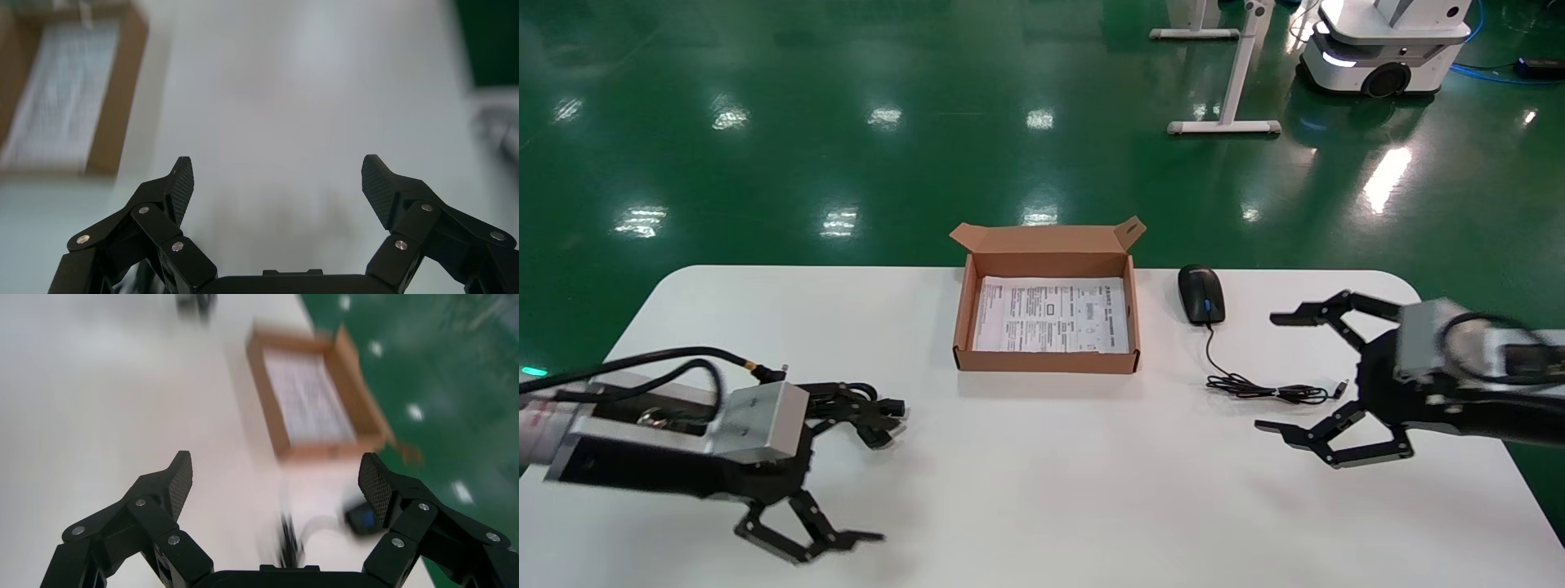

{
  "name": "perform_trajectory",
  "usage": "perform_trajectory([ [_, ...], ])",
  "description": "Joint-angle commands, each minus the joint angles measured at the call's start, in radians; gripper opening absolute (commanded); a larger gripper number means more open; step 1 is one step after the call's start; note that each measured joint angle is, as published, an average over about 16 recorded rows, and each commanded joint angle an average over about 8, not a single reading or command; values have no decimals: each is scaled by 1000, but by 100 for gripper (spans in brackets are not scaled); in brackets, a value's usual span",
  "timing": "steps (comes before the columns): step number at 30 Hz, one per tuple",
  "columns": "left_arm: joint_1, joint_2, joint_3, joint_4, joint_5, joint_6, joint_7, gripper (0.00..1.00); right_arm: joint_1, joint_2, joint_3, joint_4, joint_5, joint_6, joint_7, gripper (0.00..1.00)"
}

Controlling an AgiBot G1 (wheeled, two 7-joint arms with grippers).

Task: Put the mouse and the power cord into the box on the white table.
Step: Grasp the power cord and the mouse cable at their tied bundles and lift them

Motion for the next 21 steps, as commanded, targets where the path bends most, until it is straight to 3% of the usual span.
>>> perform_trajectory([
  [1,-45,25,46,69,80,-3,42,100,40,-27,-29,-76,-78,20,-72,100],
  [10,-210,170,136,469,301,-102,271,100,190,-186,-134,-401,-300,152,-342,100],
  [21,-276,277,159,763,358,-213,453,100,264,-295,-158,-641,-350,279,-489,100],
])
